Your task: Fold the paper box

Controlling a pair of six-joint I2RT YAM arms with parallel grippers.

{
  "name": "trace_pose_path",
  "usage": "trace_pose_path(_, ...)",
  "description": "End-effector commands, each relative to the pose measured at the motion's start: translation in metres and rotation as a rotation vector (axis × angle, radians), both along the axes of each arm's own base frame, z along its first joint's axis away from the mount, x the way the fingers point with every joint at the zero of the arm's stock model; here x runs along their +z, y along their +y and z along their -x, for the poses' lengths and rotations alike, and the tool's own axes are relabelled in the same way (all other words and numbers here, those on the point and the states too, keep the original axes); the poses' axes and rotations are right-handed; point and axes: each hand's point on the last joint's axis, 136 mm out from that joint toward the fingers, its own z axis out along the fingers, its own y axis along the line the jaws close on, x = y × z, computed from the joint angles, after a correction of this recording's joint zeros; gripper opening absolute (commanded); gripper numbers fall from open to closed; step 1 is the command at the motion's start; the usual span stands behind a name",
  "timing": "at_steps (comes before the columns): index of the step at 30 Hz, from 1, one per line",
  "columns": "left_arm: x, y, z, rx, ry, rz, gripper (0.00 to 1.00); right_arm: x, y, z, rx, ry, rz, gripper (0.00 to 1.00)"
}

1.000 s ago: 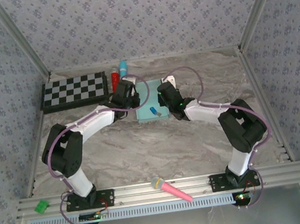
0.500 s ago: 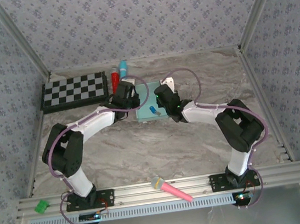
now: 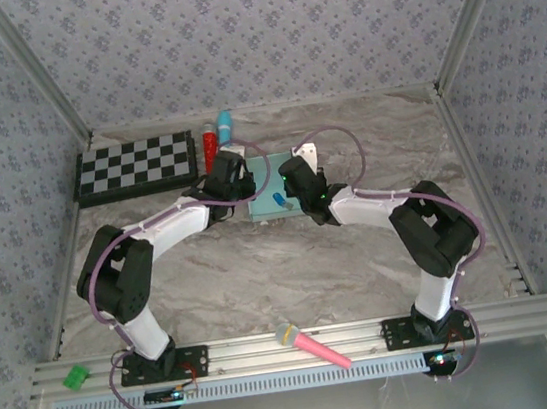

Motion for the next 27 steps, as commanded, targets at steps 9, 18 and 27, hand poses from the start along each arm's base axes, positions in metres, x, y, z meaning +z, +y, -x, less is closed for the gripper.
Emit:
trace_pose_path(9, -0.006, -0.007, 0.006, -0.023, 0.022, 0.056, 0.09, 0.0, 0.005, 0.004, -0.021, -0.029, -0.035, 0.1)
trace_pose_path(18, -0.007, -0.008, 0.01, -0.023, 0.03, 0.083, 0.12, -0.007, 0.002, 0.01, -0.034, -0.03, -0.037, 0.1)
trace_pose_path(27, -0.012, -0.01, 0.014, -0.029, 0.047, 0.1, 0.12, -0.01, 0.001, 0.014, -0.033, -0.03, -0.031, 0.1)
